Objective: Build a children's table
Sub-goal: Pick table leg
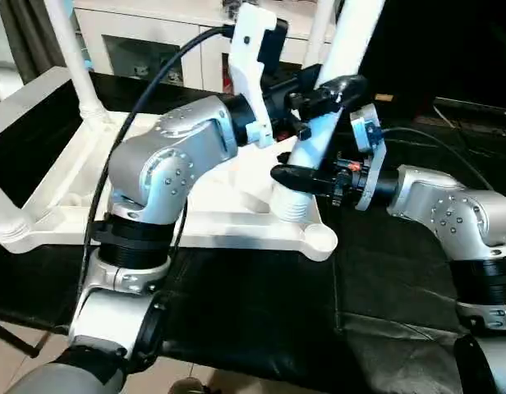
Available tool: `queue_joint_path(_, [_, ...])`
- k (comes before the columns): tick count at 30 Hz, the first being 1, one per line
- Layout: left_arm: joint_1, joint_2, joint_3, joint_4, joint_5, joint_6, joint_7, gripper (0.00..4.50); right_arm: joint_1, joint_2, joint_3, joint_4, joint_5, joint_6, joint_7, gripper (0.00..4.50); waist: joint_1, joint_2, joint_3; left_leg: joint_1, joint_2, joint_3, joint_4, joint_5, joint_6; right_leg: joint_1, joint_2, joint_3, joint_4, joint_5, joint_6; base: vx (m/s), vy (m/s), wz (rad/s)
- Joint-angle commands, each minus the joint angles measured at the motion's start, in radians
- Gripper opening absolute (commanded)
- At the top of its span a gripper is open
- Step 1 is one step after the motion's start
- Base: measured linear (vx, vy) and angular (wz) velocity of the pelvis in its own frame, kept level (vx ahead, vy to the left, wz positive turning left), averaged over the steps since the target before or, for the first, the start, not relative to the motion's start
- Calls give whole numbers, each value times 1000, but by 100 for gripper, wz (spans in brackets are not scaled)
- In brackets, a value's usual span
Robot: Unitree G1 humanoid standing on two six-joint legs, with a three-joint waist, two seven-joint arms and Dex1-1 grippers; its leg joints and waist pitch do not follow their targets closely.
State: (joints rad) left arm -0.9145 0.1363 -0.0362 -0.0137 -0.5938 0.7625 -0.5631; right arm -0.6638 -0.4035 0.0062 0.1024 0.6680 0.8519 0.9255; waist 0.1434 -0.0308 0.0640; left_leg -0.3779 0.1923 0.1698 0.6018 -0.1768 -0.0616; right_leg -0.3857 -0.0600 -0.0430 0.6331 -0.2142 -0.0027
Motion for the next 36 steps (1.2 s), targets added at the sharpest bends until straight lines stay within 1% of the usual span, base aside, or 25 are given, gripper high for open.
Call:
queue_joint_path(1, [-22, 2, -2, -13, 1, -8, -10, 182, -4, -10, -19, 7, 4, 7, -5, 307, 1, -12, -80, 15, 30, -3, -56, -22, 4, 54, -72, 39, -54, 42, -227, 0, 0, 0])
queue_joint_path(6, [-23, -2, -3, -17, -3, -3, -13, 182, 4, -9, -15, 0, 6, 9, 2, 307, 1, -12, -80, 14, 29, -3, -56, -26, 4, 56, -73, 38, -54, 40, -229, 0, 0, 0])
queue_joint_path(7, [-23, -3, -2, -17, -5, -2, -12, 182, 5, -7, -16, 1, 5, 9, 2, 290, 1, -12, -79, 14, 29, -3, -56, -26, 3, 55, -72, 38, -55, 37, -227, 0, 0, 0])
queue_joint_path(9, [-23, -7, 4, -17, -11, 3, -6, 182, 6, -3, -18, 2, 8, 10, 1, 269, 1, -12, -80, 14, 29, -3, -56, -24, 4, 55, -73, 39, -54, 42, -228, 0, 0, 0])
queue_joint_path(10, [-24, -10, 7, -18, -15, 6, -3, 182, 5, -2, -19, 4, 10, 9, 1, 269, 1, -12, -80, 13, 29, -3, -56, -23, 5, 56, -73, 39, -54, 46, -229, 0, 0, 0])
queue_joint_path(11, [-24, -11, 10, -18, -17, 8, -1, 182, 5, -1, -19, 5, 10, 9, 1, 247, 1, -12, -80, 13, 29, -3, -56, -24, 5, 56, -73, 38, -54, 45, -229, 0, 0, 0])
queue_joint_path(12, [-25, -14, 13, -18, -21, 11, 2, 182, 5, 0, -19, 6, 10, 7, 1, 236, 1, -12, -80, 14, 29, -3, -56, -24, 5, 56, -73, 38, -54, 43, -229, 0, 0, 0])
queue_joint_path(16, [-28, -19, 20, -17, -28, 18, 9, 182, 5, 0, -20, 13, 8, 2, 3, 211, 1, -12, -80, 13, 29, -3, -56, -23, 6, 56, -73, 38, -54, 44, -229, 0, 0, 0])
queue_joint_path(19, [-31, -18, 23, -13, -28, 19, 10, 182, 3, 0, -19, 18, 5, -2, 4, 205, 1, -11, -80, 14, 29, -3, -56, -25, 6, 55, -72, 38, -54, 41, -230, 0, 0, 0])
queue_joint_path(20, [-35, -11, 16, -13, -9, 0, 10, 182, 3, 0, -19, 19, 5, -4, 4, 205, 2, -11, -80, 14, 29, -3, -56, -24, 6, 55, -73, 38, -54, 43, -230, 0, 0, 0])
queue_joint_path(21, [-36, -13, 19, -15, -20, 8, 4, 182, 2, 0, -20, 20, 5, -4, 4, 204, 2, -12, -81, 14, 29, -3, -55, -20, 6, 56, -73, 38, -53, 50, -230, 0, 0, 0])
queue_joint_path(22, [-36, -13, 20, -16, -25, 12, 1, 217, 2, 0, -20, 20, 5, -5, 4, 203, 2, -12, -81, 14, 29, -3, -55, -20, 6, 56, -73, 38, -53, 50, -230, 0, 0, 0])
queue_joint_path(23, [-35, -19, 27, -40, -62, 28, -22, 217, 2, 1, -21, 21, 4, -6, 3, 203, 2, -11, -81, 13, 28, -3, -55, -18, 8, 56, -73, 38, -53, 54, -231, 0, 0, 0])
queue_joint_path(24, [-34, -21, 29, -44, -69, 31, -25, 252, 2, 1, -21, 21, 4, -7, 3, 202, 2, -11, -81, 14, 28, -3, -55, -18, 7, 56, -72, 38, -52, 56, -234, 0, 0, 0])
queue_joint_path(25, [-30, -32, 40, -77, -127, 58, -52, 252, 2, 4, -23, 23, 4, -9, -1, 202, 2, -12, -81, 13, 27, -2, -54, -18, 6, 56, -73, 38, -51, 58, -239, 0, 0, 0])
queue_joint_path(26, [-29, -35, 44, -85, -142, 67, -59, 254, 3, 5, -24, 24, 3, -10, -1, 202, 3, -11, -81, 13, 26, -2, -54, -20, 6, 56, -73, 38, -51, 58, -244, 0, 0, 0])
queue_joint_path(27, [-25, -44, 54, -103, -180, 92, -64, 254, 3, 7, -26, 25, 2, -13, -5, 202, 4, -7, -82, 13, 28, -4, -53, -20, 7, 55, -73, 38, -50, 65, -249, 0, 0, 0])
queue_joint_path(29, [-14, -53, 59, -135, -227, 123, -76, 273, 5, 13, -30, 30, -1, -19, -13, 202, 2, -9, -81, 11, 28, -3, -54, -25, 9, 56, -72, 37, -50, 71, -257, 0, 0, 0])
queue_joint_path(32, [-10, -54, 61, -141, -242, 138, -81, 308, 6, 21, -35, 34, -3, -26, -23, 202, 1, -9, -79, 13, 28, -3, -55, -40, 7, 55, -72, 38, -54, 40, -252, 0, 0, 0])
queue_joint_path(33, [-9, -54, 64, -132, -244, 143, -81, 319, 8, 27, -37, 35, -4, -32, -28, 201, 2, -7, -78, 14, 29, -3, -56, -52, 0, 54, -71, 38, -57, 14, -240, 0, 0, 0])
queue_joint_path(34, [-9, -54, 64, -132, -244, 143, -81, 319, 8, 27, -37, 35, -4, -32, -28, 201, 1, -8, -77, 14, 28, -2, -56, -55, -1, 53, -70, 38, -58, 6, -236, 0, 0, 0])
queue_joint_path(36, [-13, -56, 77, -117, -251, 148, -69, 343, 11, 32, -37, 35, -5, -38, -32, 201, 2, -6, -78, 15, 28, -3, -57, -60, -8, 53, -72, 38, -59, -9, -230, 0, 0, 0])
